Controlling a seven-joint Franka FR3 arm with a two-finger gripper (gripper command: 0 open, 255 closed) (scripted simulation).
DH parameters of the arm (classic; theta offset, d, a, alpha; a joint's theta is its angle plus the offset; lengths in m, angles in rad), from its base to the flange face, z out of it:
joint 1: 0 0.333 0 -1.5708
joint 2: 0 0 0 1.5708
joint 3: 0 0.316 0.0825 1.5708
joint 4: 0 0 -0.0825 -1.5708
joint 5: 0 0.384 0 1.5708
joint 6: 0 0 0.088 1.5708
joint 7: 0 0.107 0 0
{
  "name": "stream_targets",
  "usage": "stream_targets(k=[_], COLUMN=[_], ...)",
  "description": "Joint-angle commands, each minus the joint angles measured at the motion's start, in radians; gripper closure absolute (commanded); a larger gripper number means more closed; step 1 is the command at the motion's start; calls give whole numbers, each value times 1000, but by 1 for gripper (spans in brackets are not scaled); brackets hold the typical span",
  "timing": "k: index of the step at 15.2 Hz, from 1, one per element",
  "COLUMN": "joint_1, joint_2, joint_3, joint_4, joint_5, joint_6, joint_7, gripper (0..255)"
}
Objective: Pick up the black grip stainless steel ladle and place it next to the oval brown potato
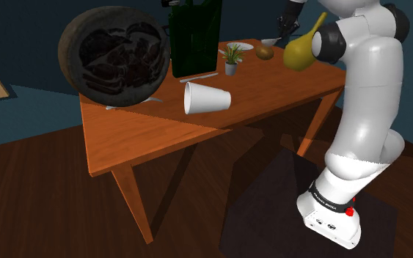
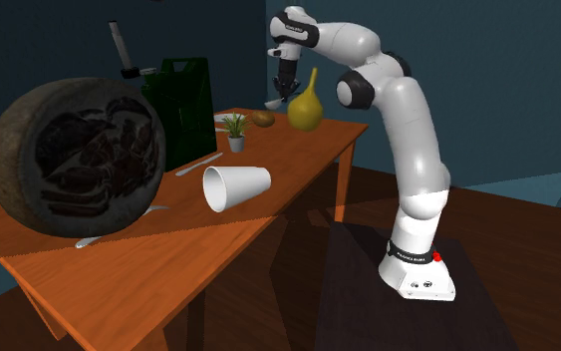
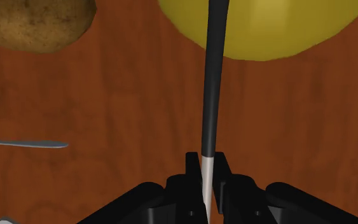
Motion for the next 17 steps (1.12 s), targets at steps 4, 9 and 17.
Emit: stream_targets(k=[4,9,17], joint_1=[-68,-20,25], joint_2=[66,20,-19], joint_3=[3,-5,-9], joint_4=[51,-95,-266], joint_5=[37,13,-7], joint_6=[4,102,233], joint_7=[-47,-58,-70], gripper=[255,255,255])
